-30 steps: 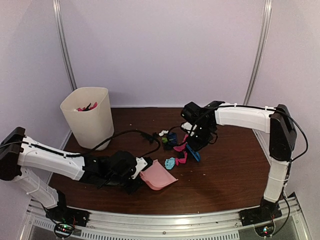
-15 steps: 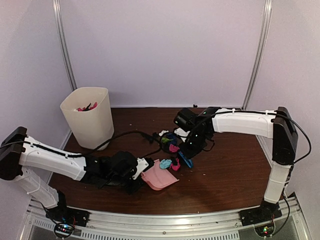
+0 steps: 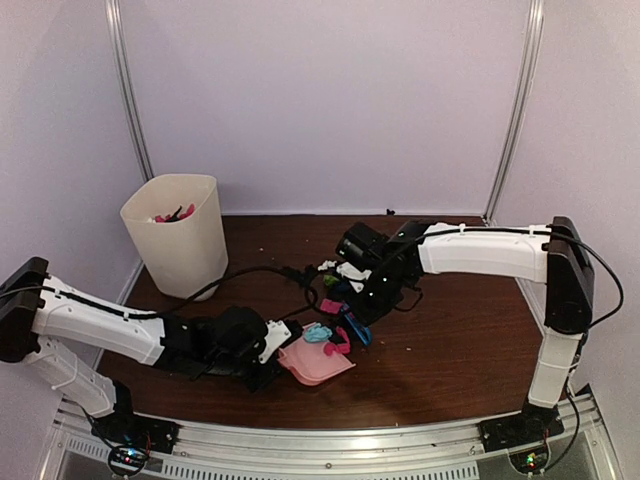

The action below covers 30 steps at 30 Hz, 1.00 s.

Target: Sweep away the paper scraps from the table

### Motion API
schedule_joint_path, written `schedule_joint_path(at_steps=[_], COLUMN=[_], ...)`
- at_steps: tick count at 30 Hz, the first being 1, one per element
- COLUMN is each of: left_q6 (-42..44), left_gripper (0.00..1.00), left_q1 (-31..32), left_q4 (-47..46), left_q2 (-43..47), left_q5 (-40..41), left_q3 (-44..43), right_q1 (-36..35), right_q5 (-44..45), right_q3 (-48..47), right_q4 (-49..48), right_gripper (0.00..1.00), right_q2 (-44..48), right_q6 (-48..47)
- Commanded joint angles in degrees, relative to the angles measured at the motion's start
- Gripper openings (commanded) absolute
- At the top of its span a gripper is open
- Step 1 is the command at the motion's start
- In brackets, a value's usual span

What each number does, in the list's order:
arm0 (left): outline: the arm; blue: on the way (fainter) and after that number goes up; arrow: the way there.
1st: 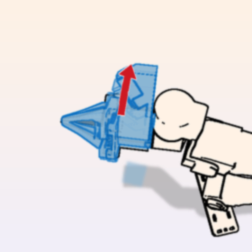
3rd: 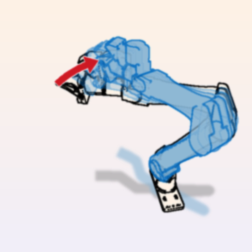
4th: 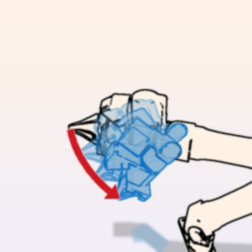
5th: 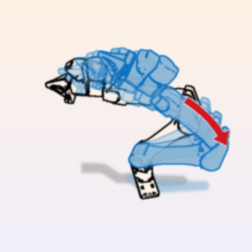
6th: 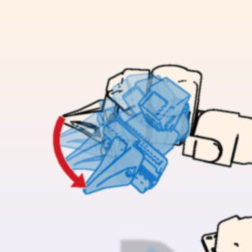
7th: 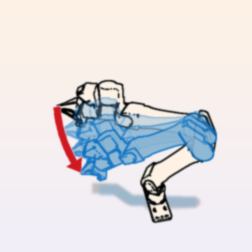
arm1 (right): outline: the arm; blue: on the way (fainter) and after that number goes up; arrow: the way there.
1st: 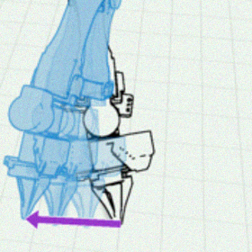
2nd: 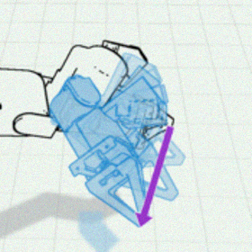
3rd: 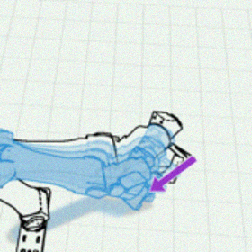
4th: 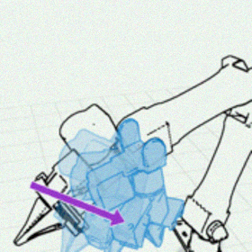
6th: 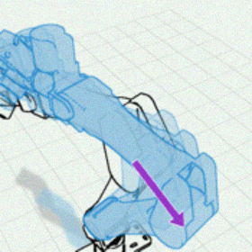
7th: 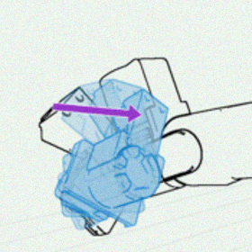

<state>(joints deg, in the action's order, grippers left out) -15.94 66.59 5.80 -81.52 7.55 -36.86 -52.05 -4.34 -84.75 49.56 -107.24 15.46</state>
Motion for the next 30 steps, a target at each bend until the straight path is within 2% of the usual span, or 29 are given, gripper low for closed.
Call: schedule_joint_path(at_steps=[1,6,17,23,30], left_q6=[0.4,-0.2,-1.0,-1.0,-1.3], left_gripper=[0.0,0.0,0.0,0.0,0.0], left_q1=[0.1,0.1,0.1,0.1,0.1], left_q4=[-1.3,-2.7,-3.7,-4.0,-4.5], left_q2=[2.1,3.4,5.8,5.7,5.5], left_q5=[-1.2,-1.8,-2.8,-3.0,-2.8], left_q3=[2.5,4.2,6.1,6.3,6.7], right_q1=[-1.6,-3.0,-3.0,-3.0,-3.0], right_q5=[-2.3,-1.9,6.4,8.6,9.2], right_q3=[0.9,-0.9,-11.1,-9.0,-6.0], right_q4=[0.7,2.1,10.0,14.0,13.0], right_gripper=[0.0,0.0,0.0,0.0,0.0], right_q2=[-0.4,-0.2,3.4,4.6,5.6], right_q6=[2.0,3.2,5.0,6.7,7.7])
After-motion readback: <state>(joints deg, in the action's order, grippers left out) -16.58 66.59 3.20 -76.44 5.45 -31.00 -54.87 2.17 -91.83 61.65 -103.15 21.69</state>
